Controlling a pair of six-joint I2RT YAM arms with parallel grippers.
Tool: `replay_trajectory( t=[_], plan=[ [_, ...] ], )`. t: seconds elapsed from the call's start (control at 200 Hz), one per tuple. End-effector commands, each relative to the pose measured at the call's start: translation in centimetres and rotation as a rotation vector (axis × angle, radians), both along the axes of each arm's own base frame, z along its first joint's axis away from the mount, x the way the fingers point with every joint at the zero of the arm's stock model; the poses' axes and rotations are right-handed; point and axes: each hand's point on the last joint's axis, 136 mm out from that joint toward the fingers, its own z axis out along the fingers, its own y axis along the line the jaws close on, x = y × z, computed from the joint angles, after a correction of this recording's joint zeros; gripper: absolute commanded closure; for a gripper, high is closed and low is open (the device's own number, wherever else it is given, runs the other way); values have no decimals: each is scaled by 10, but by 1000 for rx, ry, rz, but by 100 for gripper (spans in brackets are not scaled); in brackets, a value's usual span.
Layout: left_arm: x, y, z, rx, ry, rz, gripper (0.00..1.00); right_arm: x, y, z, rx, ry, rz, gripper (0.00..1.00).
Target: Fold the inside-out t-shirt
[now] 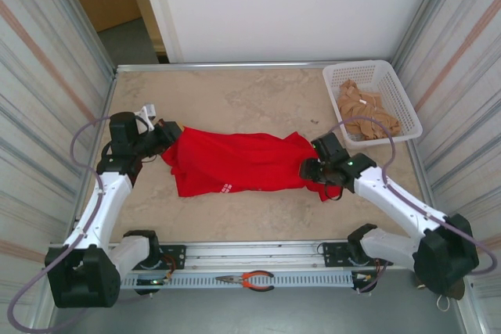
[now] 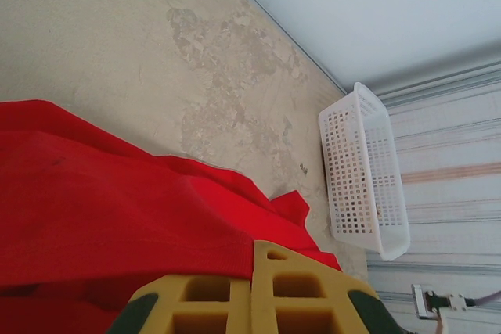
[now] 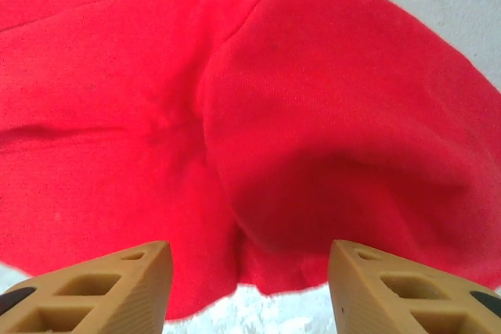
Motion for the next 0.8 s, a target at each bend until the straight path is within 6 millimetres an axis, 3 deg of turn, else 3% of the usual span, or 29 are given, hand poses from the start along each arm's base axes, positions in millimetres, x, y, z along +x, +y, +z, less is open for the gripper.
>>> replay_trajectory(
  t=[0.0,0.125,0.306,0.391,0.541,0.641,0.691,0.797],
  plan=[
    [0,1,20,-6,-55,-4,100,31,4,19,2,-103,-98,47],
    [-1,0,20,-13,-54,-4,100,39,0,11,-49,-86,-124,57],
    [0,0,20,-20,-57,-4,100,33,-12,5,-83,-61,-148,100],
    [0,-1,22,-23,-62,-8,100,28,-21,16,-58,-74,-151,100],
    [9,8,36,-34,-78,5,100,27,-46,73,28,-161,-137,100],
    [21,21,57,-58,-105,29,100,27,-71,132,101,-261,-137,100],
    [27,26,71,-72,-126,30,100,29,-75,159,144,-306,-108,100],
    [36,27,108,-93,-187,11,100,27,-63,206,211,-375,-1,100]
  ],
)
